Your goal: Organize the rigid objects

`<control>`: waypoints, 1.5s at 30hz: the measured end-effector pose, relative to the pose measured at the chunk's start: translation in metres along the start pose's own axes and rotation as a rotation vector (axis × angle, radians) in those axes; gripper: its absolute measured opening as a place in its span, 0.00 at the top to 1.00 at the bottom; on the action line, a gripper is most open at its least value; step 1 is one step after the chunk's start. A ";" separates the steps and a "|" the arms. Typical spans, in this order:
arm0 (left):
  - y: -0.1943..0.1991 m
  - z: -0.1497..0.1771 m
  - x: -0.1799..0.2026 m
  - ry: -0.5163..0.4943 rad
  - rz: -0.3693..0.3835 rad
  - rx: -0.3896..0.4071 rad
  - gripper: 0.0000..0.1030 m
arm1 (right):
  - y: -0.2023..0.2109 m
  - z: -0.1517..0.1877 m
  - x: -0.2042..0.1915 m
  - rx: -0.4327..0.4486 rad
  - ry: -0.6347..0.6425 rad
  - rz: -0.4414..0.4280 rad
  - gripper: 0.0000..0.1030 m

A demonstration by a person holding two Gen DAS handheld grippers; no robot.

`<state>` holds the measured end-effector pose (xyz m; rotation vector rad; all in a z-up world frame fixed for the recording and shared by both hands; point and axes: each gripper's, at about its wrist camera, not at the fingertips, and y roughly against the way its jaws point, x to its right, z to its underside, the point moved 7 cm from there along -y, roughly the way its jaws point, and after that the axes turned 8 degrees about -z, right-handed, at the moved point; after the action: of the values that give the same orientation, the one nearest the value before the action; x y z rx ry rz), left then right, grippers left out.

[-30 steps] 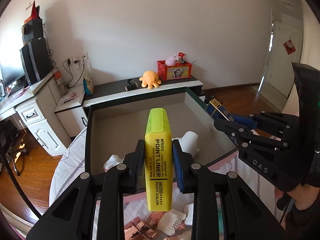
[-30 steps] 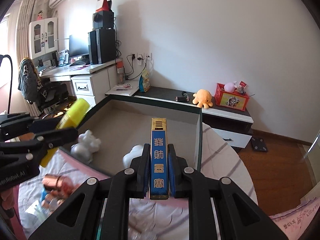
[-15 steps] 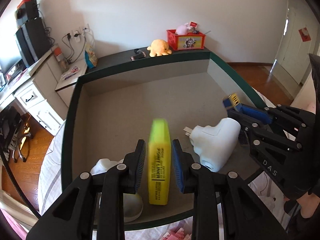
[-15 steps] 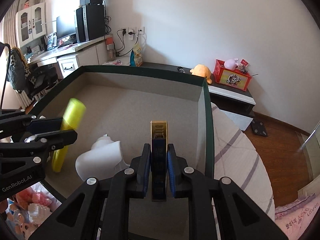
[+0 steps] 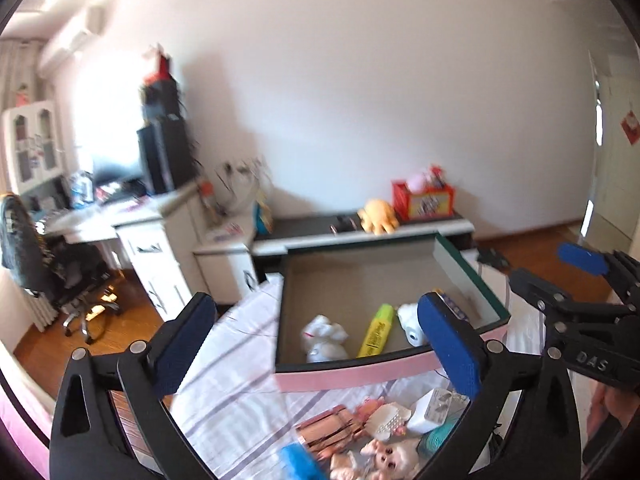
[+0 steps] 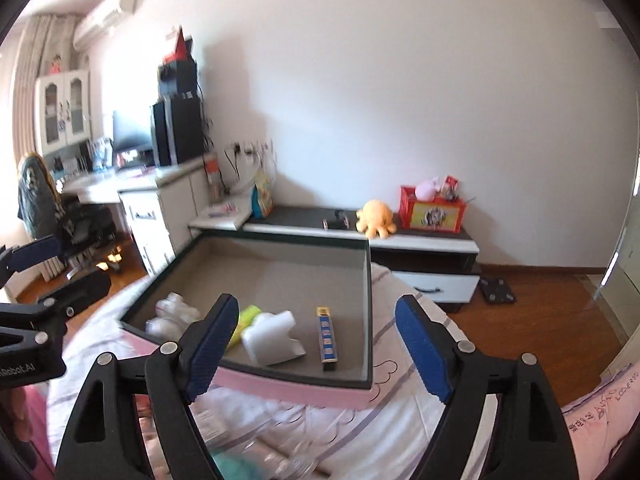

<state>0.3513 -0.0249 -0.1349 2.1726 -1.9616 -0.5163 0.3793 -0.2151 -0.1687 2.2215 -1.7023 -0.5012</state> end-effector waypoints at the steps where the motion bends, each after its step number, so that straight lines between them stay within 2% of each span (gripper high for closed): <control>1: 0.016 0.000 -0.008 0.015 -0.018 0.024 0.00 | 0.014 0.000 -0.006 0.017 0.002 0.005 0.16; 3: 0.048 0.004 -0.017 0.049 -0.035 0.065 0.00 | 0.047 0.001 -0.019 0.072 -0.003 0.012 0.13; 6: 0.083 0.015 -0.029 0.071 -0.029 0.077 0.00 | 0.085 0.008 -0.037 0.126 0.010 0.020 0.00; 11: 0.127 0.024 -0.041 0.079 -0.033 0.106 0.00 | 0.135 0.021 -0.064 0.172 0.035 0.042 0.00; 18: 0.169 0.025 -0.042 0.090 -0.028 0.149 0.00 | 0.184 0.028 -0.073 0.214 0.023 0.055 0.00; 30: 0.203 0.022 -0.049 0.108 -0.045 0.189 0.00 | 0.220 0.028 -0.082 0.259 0.039 0.055 0.00; 45: 0.199 0.027 -0.048 0.096 -0.028 0.165 0.00 | 0.224 0.033 -0.085 0.257 0.037 0.058 0.00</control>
<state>0.1528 0.0011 -0.0832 2.2780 -1.9889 -0.2574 0.1508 -0.1912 -0.0926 2.3278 -1.8977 -0.2366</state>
